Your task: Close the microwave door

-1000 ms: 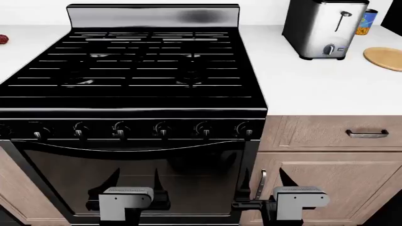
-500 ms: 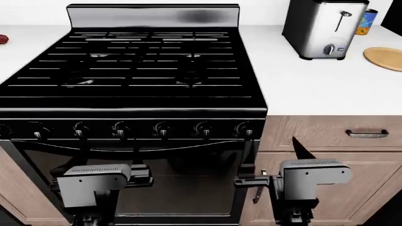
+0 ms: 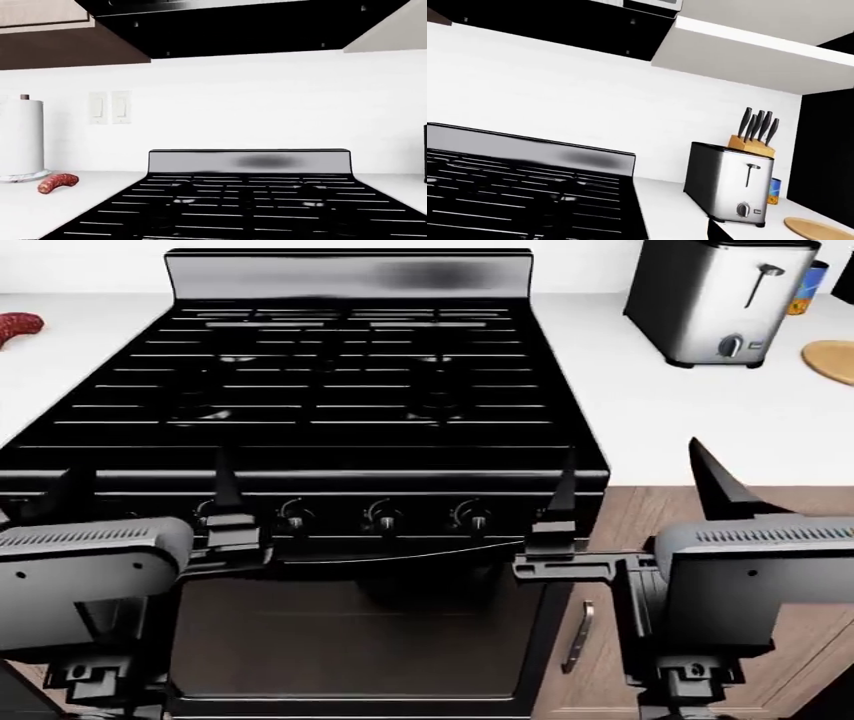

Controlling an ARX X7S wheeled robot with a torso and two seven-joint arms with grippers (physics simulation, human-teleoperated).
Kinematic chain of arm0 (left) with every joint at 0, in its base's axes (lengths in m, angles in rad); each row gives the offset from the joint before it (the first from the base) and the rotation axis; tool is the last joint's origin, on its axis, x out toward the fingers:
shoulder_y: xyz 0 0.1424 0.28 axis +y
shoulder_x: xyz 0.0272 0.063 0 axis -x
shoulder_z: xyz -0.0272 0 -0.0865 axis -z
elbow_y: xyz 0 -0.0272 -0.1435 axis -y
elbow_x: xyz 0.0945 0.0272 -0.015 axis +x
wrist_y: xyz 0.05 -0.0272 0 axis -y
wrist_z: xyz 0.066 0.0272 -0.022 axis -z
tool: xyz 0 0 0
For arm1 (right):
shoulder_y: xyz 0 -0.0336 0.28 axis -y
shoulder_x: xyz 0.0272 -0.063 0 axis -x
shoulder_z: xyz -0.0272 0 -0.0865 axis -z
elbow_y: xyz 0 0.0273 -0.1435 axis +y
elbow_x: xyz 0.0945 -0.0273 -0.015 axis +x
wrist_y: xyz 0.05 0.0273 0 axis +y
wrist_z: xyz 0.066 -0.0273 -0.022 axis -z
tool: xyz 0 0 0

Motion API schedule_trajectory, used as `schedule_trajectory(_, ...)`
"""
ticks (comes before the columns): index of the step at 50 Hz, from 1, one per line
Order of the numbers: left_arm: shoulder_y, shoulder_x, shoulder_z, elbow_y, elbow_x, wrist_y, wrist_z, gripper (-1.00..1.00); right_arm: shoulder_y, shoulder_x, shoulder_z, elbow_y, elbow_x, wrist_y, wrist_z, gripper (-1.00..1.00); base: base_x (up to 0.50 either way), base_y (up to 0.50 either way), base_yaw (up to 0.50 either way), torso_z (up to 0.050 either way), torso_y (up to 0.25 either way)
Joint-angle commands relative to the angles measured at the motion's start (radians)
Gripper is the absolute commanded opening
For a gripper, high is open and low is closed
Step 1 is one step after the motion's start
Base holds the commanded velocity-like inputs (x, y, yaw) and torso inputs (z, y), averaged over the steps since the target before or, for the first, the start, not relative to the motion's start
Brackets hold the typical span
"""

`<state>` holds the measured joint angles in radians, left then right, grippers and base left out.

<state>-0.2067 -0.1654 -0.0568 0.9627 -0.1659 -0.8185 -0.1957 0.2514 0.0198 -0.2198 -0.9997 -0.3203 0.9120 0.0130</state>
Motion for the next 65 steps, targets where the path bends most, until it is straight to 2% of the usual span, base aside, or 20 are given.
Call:
schedule_trajectory(1, -0.026, -0.017, -0.007, 0.037, -0.015, -0.038, -0.015, 1.00, 0.026, -0.018, -0.007, -0.047, -0.032, 0.036, -0.023, 1.00, 0.02, 0.50, 0.00, 0.000, 0.000)
schedule_trajectory(21, 0.005, -0.042, 0.009, 0.038, -0.011, 0.020, -0.032, 1.00, 0.030, -0.019, -0.007, -0.047, -0.021, 0.043, -0.012, 1.00, 0.01, 0.50, 0.00, 0.000, 0.000)
schedule_trajectory(65, -0.006, -0.073, 0.008, 0.052, -0.060, 0.010, -0.075, 1.00, 0.050, -0.018, -0.014, -0.047, -0.007, 0.081, -0.012, 1.00, 0.00, 0.50, 0.00, 0.000, 0.000)
